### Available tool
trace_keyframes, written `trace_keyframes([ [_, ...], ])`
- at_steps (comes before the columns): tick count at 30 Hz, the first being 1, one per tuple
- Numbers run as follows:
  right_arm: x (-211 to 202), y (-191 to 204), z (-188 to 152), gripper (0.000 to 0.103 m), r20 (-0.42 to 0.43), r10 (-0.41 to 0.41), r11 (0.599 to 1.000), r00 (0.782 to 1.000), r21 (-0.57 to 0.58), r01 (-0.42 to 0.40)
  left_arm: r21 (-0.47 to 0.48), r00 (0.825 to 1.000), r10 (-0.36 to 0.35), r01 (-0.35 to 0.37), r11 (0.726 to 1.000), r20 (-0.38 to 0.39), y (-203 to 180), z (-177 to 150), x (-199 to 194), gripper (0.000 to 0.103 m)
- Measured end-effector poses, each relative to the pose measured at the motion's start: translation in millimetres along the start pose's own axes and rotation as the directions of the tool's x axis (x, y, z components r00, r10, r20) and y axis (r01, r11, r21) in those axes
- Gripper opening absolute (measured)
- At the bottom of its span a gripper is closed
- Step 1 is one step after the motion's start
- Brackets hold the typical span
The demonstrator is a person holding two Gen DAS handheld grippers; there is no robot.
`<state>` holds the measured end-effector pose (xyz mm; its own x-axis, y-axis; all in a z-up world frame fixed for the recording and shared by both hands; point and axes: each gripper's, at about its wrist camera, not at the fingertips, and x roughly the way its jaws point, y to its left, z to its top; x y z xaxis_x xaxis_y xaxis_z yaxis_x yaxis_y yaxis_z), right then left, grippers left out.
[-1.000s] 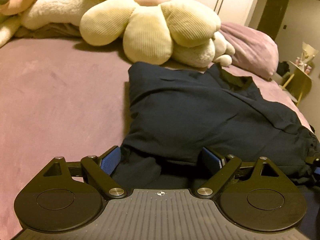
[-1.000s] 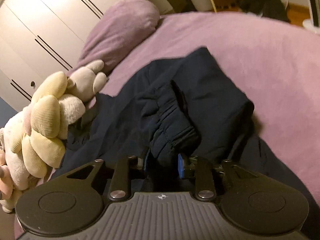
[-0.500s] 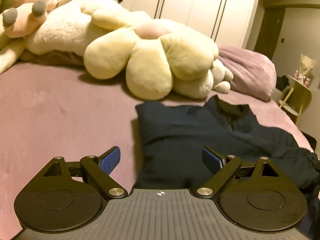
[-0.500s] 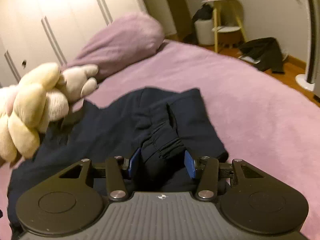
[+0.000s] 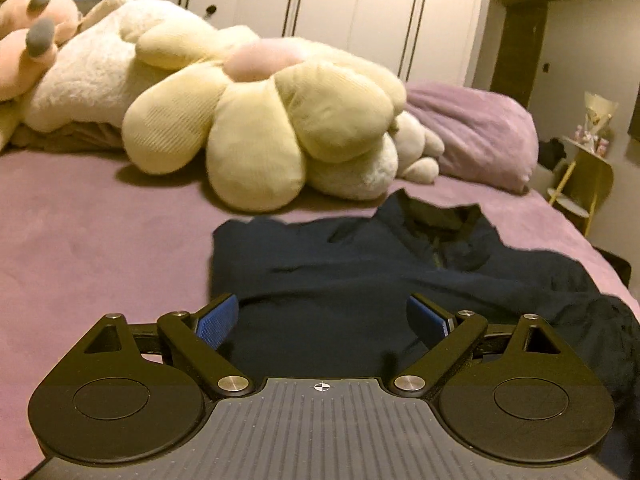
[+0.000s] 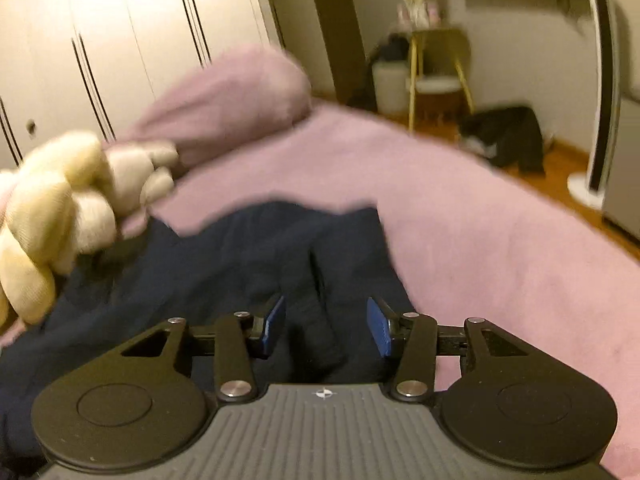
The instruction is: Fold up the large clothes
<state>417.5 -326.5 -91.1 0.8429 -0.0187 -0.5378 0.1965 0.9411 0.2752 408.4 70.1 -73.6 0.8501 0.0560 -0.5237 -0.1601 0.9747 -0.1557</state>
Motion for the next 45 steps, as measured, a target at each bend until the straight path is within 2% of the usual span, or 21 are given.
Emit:
trace_keyframes([
  [3,17,33,-7,0.031,-0.063,0.088,0.989,0.994,-0.109,-0.095,-0.002,1.0,-0.005,0.005,1.0,0.018,-15,2,17,0.095],
  [5,43,63,-19,0.026,-0.128,0.094,0.971,0.987,-0.209,-0.12,0.008,1.0,0.018,-0.018,1.0,0.017,-23,2,32,0.095],
  [7,74,80,-30,0.023,-0.217,0.107,0.966,0.97,-0.21,-0.153,0.03,0.998,0.045,-0.046,0.998,0.031,-28,-1,45,0.095],
  [10,91,110,-41,0.022,-0.131,0.073,0.924,0.989,-0.364,-0.117,0.072,0.994,0.102,-0.105,0.992,0.048,-31,-5,65,0.096],
  [13,106,118,-47,0.022,-0.079,0.092,0.892,0.993,-0.436,-0.117,0.104,0.989,0.142,-0.146,0.984,0.046,-24,-17,85,0.098],
  [15,111,110,-45,0.021,-0.065,0.134,0.89,0.989,-0.431,-0.149,0.05,0.993,0.117,-0.118,0.992,0.019,-8,-22,94,0.098],
  [17,112,94,-39,0.019,-0.076,0.196,0.913,0.978,-0.351,-0.21,0.013,0.995,0.105,-0.105,0.994,0.005,0,-19,95,0.098],
  [19,109,87,-33,0.019,-0.093,0.232,0.922,0.968,-0.297,-0.249,0.063,0.995,0.099,-0.098,0.993,-0.015,-3,-14,88,0.097],
  [21,99,84,-27,0.018,-0.117,0.218,0.922,0.969,-0.3,-0.244,0.117,0.995,0.094,-0.091,0.989,-0.019,-5,-7,75,0.097],
  [23,82,80,-21,0.018,-0.106,0.204,0.927,0.973,-0.299,-0.227,0.117,0.995,0.093,-0.095,0.989,0.026,-6,5,55,0.097],
  [26,58,76,-4,0.018,-0.005,0.24,0.937,0.971,-0.26,-0.233,0.049,0.991,0.059,-0.066,0.997,0.124,-11,20,42,0.102],
  [28,63,85,1,0.019,-0.013,0.252,0.935,0.968,-0.254,-0.246,0.078,0.989,0.073,-0.084,0.993,0.131,-21,22,54,0.102],
  [31,84,102,-8,0.019,-0.04,0.206,0.926,0.978,-0.317,-0.208,0.138,0.978,0.167,-0.183,0.973,0.123,-31,14,78,0.102],
  [33,94,102,-12,0.019,-0.031,0.176,0.922,0.984,-0.346,-0.175,0.143,0.975,0.168,-0.189,0.971,0.147,-28,3,87,0.102],
  [35,106,95,-17,0.019,-0.019,0.123,0.919,0.992,-0.374,-0.122,0.141,0.982,0.176,-0.184,0.973,0.069,-20,-6,106,0.103],
  [37,117,81,-20,0.016,-0.015,0.08,0.915,0.997,-0.396,-0.079,0.069,0.988,0.152,-0.151,0.986,0.004,-4,-5,117,0.103],
  [38,118,74,-20,0.014,-0.012,0.085,0.914,0.996,-0.397,-0.083,0.048,0.99,0.138,-0.138,0.989,0.001,1,-4,119,0.103],
  [39,118,69,-20,0.007,-0.002,0.09,0.912,0.996,-0.402,-0.084,0.037,0.99,0.138,-0.137,0.99,-0.006,4,-4,122,0.103],
  [41,125,55,-23,0.005,0.006,0.122,0.916,0.992,-0.387,-0.11,0.033,0.99,0.141,-0.14,0.99,-0.026,6,-5,126,0.103],
  [43,131,45,-21,0.003,-0.015,0.154,0.935,0.988,-0.321,-0.151,0.053,0.987,0.161,-0.16,0.986,-0.025,1,-4,124,0.103],
  [45,129,48,-19,0.003,-0.016,0.141,0.929,0.99,-0.342,-0.138,0.084,0.983,0.181,-0.179,0.98,-0.021,-2,-4,115,0.103],
])
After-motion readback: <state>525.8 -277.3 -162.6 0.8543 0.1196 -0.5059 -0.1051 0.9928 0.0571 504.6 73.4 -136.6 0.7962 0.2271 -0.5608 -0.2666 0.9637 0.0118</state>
